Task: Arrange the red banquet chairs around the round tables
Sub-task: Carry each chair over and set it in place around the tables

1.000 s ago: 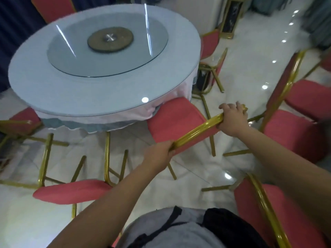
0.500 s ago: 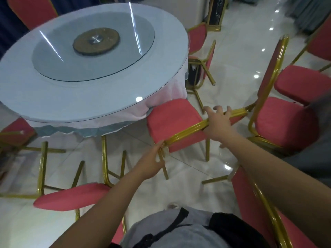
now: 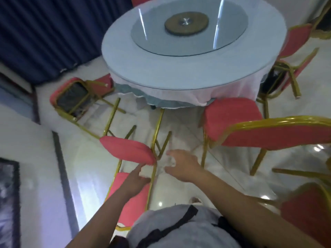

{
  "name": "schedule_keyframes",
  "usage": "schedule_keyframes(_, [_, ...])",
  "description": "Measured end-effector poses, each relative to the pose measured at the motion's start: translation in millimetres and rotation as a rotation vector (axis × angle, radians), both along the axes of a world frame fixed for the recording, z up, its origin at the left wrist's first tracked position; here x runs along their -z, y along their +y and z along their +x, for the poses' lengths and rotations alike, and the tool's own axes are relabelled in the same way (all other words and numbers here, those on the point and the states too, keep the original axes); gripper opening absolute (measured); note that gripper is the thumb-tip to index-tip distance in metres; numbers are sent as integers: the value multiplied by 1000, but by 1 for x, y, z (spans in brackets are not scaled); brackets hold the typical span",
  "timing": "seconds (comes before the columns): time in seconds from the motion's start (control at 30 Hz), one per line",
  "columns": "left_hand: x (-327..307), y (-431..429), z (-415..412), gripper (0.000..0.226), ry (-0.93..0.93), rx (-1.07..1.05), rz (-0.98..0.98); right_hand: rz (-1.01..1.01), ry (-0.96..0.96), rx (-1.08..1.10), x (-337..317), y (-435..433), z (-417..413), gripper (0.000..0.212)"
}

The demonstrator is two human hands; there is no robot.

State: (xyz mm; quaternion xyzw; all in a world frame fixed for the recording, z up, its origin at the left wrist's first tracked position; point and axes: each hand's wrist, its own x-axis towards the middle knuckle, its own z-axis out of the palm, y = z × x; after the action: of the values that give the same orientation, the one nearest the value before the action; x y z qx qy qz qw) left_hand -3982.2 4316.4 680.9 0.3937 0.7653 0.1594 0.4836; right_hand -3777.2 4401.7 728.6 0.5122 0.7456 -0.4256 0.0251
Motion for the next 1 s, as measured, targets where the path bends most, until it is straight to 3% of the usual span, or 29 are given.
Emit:
schedule_keyframes(0.17, [6, -86, -85, 66, 15, -285, 6, 51, -98, -33, 21, -36, -49, 64])
schedule_keyframes(0.33, [24, -180, -148, 67, -19, -350, -41, 67, -193, -60, 45, -112, -113, 73])
schedule_keyframes(0.47, [43, -253, -191, 71, 59, -350, -50, 27, -209, -86, 67, -186, -151, 66])
schedule_keyframes(0.57, [59, -301, -214, 75, 176, -288, -96, -15, -265, -88, 76, -236, -169, 64])
schedule_keyframes(0.67, [65, -335, -234, 80, 349, -38, -261, -39, -309, -111, 73, -264, -173, 61])
schedule_keyframes(0.77, [76, -352, -249, 84, 526, 161, -254, 28, -260, -61, 72, -273, -169, 52])
schedule_keyframes(1.0, [89, -364, -271, 81, 666, 165, -277, -28, -494, -233, 119, -261, -206, 68])
